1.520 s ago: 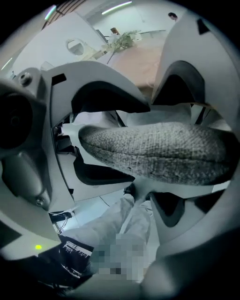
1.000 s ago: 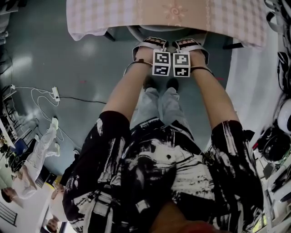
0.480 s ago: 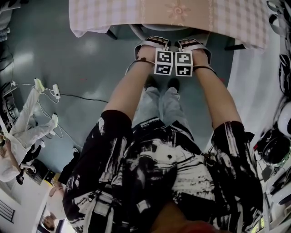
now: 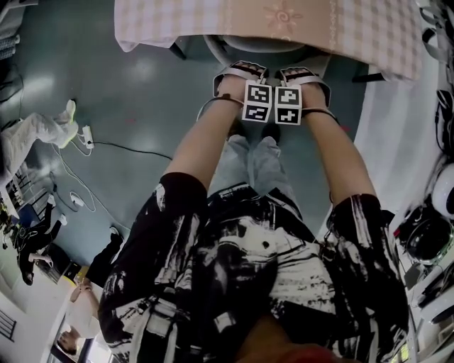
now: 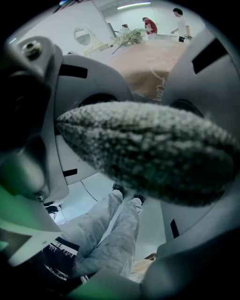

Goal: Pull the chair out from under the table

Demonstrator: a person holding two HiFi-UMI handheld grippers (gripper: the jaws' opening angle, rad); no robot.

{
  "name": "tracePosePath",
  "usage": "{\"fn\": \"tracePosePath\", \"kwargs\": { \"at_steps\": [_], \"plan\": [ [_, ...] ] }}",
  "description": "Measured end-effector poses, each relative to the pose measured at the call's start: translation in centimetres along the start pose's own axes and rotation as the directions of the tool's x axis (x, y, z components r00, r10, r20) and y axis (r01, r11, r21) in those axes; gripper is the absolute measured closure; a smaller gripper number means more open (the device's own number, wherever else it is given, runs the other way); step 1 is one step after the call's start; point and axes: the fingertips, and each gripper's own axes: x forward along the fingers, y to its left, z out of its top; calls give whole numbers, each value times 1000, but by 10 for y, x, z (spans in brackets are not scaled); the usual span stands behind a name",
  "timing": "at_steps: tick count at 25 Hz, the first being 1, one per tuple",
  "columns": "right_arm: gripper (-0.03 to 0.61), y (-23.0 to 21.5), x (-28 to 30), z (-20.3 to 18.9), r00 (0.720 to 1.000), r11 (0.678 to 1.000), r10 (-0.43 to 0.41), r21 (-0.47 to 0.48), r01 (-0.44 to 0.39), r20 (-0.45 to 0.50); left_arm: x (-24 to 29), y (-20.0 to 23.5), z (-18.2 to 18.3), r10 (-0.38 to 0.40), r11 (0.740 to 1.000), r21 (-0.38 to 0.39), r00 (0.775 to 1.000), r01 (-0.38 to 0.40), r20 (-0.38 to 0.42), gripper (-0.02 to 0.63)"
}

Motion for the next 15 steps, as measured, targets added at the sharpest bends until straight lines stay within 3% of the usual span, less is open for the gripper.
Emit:
{"fn": "tracePosePath", "kwargs": {
  "at_steps": [15],
  "plan": [
    [460,74,-13,25,1000,1000,15,13,-15,-2,-16,-73,23,-15,1000,6,1000,15,3,517]
  ]
}}
